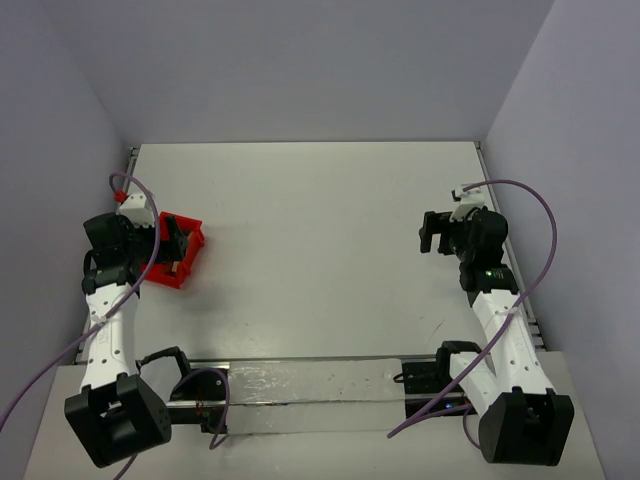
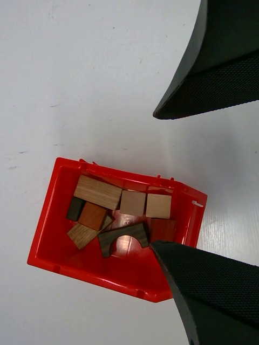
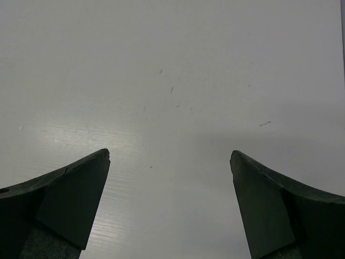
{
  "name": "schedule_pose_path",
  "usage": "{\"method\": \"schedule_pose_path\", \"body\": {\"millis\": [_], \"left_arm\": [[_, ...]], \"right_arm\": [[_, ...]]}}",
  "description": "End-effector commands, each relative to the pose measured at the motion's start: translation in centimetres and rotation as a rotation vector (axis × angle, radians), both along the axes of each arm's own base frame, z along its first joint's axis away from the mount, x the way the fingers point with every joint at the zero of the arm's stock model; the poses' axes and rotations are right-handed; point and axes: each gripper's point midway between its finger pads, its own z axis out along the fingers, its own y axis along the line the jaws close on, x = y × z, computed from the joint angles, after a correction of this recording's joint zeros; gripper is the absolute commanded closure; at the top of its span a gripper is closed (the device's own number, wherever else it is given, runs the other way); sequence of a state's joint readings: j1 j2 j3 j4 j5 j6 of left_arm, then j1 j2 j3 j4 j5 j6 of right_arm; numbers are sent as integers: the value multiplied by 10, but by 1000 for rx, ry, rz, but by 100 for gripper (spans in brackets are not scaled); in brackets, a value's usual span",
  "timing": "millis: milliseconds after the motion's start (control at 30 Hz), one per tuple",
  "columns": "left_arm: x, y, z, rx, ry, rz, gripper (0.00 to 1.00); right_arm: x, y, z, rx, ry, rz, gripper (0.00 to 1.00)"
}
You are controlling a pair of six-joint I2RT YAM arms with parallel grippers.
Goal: Build the wood block tower
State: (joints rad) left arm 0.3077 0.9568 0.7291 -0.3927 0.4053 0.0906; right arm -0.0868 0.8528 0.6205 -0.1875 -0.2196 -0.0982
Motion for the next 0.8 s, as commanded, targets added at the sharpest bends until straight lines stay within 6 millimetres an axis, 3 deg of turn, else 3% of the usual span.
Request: {"method": "schedule_pose_path", "body": {"millis": [0, 200, 433, 600, 767], "left_arm": [[6, 1, 14, 19, -57, -13, 1], [17, 13, 18, 46, -45, 24, 2], [53, 39, 18, 99, 86, 32, 19], [72, 65, -11, 185, 198, 53, 25], [82, 78, -29, 218, 243, 74, 28]], "right_arm": [[3, 3, 10, -3, -51, 17, 0], [4, 3, 9, -1, -44, 19, 0], [4, 5, 5, 3, -33, 25, 0], [6, 5, 4, 7, -21, 23, 0], [5, 4, 1, 2, -11, 23, 0]]}}
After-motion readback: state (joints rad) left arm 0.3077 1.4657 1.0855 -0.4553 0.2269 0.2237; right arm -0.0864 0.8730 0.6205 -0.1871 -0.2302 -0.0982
